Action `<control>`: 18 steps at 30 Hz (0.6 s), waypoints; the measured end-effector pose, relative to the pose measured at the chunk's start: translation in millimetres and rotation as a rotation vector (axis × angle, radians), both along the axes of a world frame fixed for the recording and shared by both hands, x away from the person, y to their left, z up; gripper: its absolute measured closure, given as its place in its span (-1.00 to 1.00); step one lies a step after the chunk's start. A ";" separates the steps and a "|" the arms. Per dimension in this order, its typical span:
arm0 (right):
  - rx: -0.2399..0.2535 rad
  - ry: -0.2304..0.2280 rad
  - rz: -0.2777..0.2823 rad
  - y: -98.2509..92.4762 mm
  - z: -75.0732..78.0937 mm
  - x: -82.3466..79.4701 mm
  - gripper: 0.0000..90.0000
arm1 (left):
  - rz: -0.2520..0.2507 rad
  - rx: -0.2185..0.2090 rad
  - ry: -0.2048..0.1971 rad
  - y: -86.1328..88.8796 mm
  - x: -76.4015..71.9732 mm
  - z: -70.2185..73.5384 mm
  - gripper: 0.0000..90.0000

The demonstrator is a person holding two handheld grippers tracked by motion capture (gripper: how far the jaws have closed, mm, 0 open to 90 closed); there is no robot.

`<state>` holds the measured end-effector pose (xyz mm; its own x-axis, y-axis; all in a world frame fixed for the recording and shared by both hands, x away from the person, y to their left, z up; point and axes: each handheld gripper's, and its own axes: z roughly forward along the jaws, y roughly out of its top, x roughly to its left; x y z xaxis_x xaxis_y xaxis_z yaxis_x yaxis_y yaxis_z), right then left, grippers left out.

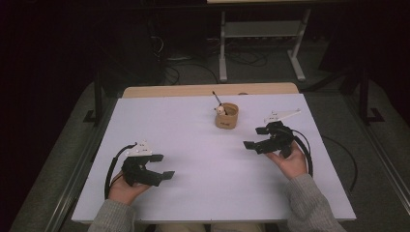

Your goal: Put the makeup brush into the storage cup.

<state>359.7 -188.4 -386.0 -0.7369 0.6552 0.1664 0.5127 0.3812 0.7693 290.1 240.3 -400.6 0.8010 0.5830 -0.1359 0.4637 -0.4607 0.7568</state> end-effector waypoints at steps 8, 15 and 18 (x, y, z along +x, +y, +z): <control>0.006 -0.004 0.008 -1.1 -1.8 -8.3 -0.57 | -0.001 0.002 -0.002 -0.1 -0.3 -0.2 -0.53; 0.012 0.000 0.006 -3.5 -6.4 -16.4 -0.58 | 0.003 -0.002 0.002 0.6 -0.8 -0.6 -0.53; 0.012 0.006 0.008 -4.3 -8.3 -18.7 -0.57 | 0.003 -0.005 0.000 0.3 -1.2 -0.2 -0.53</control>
<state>341.0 -192.7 -394.2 -0.7412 0.6470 0.1789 0.5144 0.3761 0.7707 288.8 240.7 -400.9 0.7991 0.5849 -0.1393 0.4655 -0.4552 0.7590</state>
